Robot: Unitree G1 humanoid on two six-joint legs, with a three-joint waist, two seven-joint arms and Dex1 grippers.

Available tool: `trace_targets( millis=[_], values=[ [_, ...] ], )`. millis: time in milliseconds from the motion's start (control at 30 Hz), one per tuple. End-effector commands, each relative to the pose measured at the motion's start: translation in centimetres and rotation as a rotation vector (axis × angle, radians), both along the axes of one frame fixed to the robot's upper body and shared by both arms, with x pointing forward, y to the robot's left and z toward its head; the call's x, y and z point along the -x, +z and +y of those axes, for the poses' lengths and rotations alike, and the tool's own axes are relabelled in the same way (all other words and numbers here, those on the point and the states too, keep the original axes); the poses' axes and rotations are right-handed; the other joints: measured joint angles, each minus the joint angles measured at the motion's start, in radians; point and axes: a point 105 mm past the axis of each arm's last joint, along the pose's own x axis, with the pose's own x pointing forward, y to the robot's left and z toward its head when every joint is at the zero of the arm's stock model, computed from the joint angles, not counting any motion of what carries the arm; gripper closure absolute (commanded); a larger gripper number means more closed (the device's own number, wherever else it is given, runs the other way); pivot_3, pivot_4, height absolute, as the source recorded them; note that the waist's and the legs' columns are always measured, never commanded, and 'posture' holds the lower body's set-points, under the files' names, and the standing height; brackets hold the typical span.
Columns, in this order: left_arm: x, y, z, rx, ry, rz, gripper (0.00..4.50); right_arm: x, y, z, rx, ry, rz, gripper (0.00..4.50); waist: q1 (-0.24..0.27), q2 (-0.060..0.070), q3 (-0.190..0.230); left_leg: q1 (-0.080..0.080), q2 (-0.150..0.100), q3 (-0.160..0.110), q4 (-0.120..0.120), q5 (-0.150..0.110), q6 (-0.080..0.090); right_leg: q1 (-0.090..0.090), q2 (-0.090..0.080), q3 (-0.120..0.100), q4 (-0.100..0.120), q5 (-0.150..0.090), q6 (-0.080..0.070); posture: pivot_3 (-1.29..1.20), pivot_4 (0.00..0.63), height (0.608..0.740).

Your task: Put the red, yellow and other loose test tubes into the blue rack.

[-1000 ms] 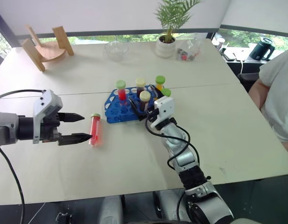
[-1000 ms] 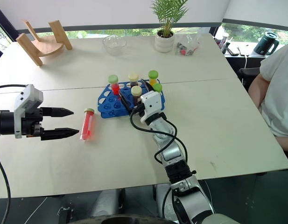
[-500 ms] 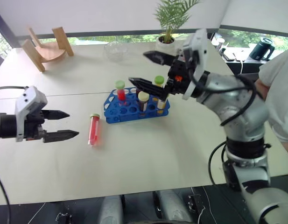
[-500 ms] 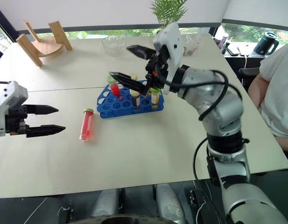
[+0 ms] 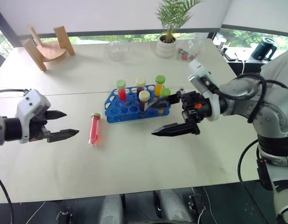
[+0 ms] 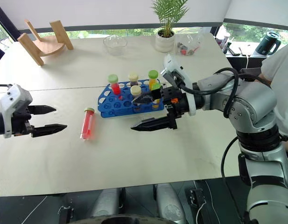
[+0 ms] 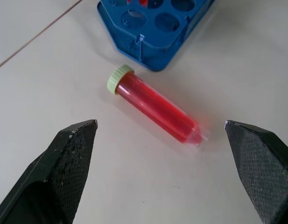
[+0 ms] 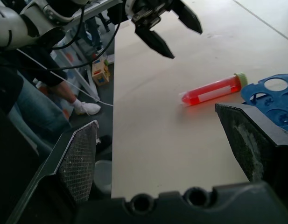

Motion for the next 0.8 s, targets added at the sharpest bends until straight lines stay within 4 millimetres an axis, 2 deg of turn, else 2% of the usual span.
trace_targets(
  millis=[33, 133, 233, 367, 433, 500, 600, 667, 800],
  values=[
    [0.0, 0.6, -0.2, -0.032, -0.024, -0.019, 0.00, 0.5, 0.7, 0.2, -0.009, 0.029, -0.042, 0.06, -0.002, 0.000, 0.000, 0.000, 0.000, 0.000, 0.000, 0.000, 0.000, 0.000, 0.000, 0.000, 0.000, 0.000, 0.000, 0.00, 0.150, 0.740],
    [-0.6, 0.7, -0.2, -0.006, 0.008, -0.025, 0.00, 0.2, 0.5, 0.2, -0.003, 0.012, -0.053, 0.06, -0.002, 0.000, 0.000, 0.000, 0.000, 0.000, 0.000, 0.000, 0.000, 0.000, 0.000, 0.000, 0.000, 0.000, 0.000, 0.00, 0.150, 0.740],
    [-1.8, 0.5, -0.1, 0.015, 0.112, -0.005, 0.00, 0.1, 0.1, -0.2, 0.007, 0.007, -0.063, 0.06, 0.002, 0.000, 0.000, -0.001, 0.000, -0.001, 0.000, 0.000, 0.000, 0.000, 0.000, -0.001, 0.000, 0.000, 0.000, 0.00, 0.150, 0.740],
    [-2.6, -0.6, 0.5, 0.010, 0.306, 0.190, 0.00, -0.1, -0.5, -0.6, 0.016, -0.010, -0.076, 0.06, 0.009, 0.000, 0.000, -0.001, -0.001, -0.001, 0.001, 0.000, 0.000, 0.001, 0.000, -0.001, 0.000, 0.000, 0.000, 0.00, 0.150, 0.740],
    [-3.1, -0.6, 0.7, 0.061, 0.412, 0.302, 0.00, -0.2, -0.5, -0.8, 0.018, -0.010, -0.078, 0.06, 0.010, -0.001, 0.000, -0.001, -0.001, -0.002, 0.001, 0.000, 0.000, 0.001, 0.000, -0.001, 0.000, 0.000, 0.000, 0.00, 0.150, 0.740],
    [-4.4, -0.4, 0.6, 0.135, 0.497, 0.382, 0.00, -0.3, -0.5, -1.0, 0.027, 0.004, -0.077, 0.06, 0.016, -0.001, 0.000, -0.001, -0.001, -0.004, 0.001, 0.000, 0.000, 0.001, 0.001, -0.002, 0.001, 0.000, 0.000, 0.00, 0.150, 0.740],
    [-6.1, -1.4, -0.8, 0.140, 0.510, 0.491, 0.00, -0.6, -0.7, -1.5, 0.069, 0.051, -0.098, 0.06, 0.019, -0.001, 0.000, -0.001, -0.002, -0.005, 0.002, 0.000, 0.000, 0.002, 0.001, -0.003, 0.001, 0.000, 0.001, 0.00, 0.150, 0.740],
    [-6.9, -2.8, -2.2, 0.101, 0.511, 0.577, 0.00, -1.2, -0.5, -1.5, 0.082, 0.060, -0.133, 0.06, 0.019, -0.001, 0.000, -0.001, -0.002, -0.005, 0.003, 0.000, 0.000, 0.002, 0.000, -0.003, 0.001, 0.000, 0.001, 0.00, 0.150, 0.740],
    [-8.1, -4.3, -2.7, 0.038, 0.593, 0.662, 0.00, -1.9, -0.3, -0.8, 0.067, 0.062, -0.161, 0.06, 0.017, -0.001, 0.000, -0.001, -0.002, -0.006, 0.003, 0.000, 0.000, 0.002, 0.000, -0.003, 0.002, 0.000, 0.001, 0.00, 0.150, 0.740]
  ],
)
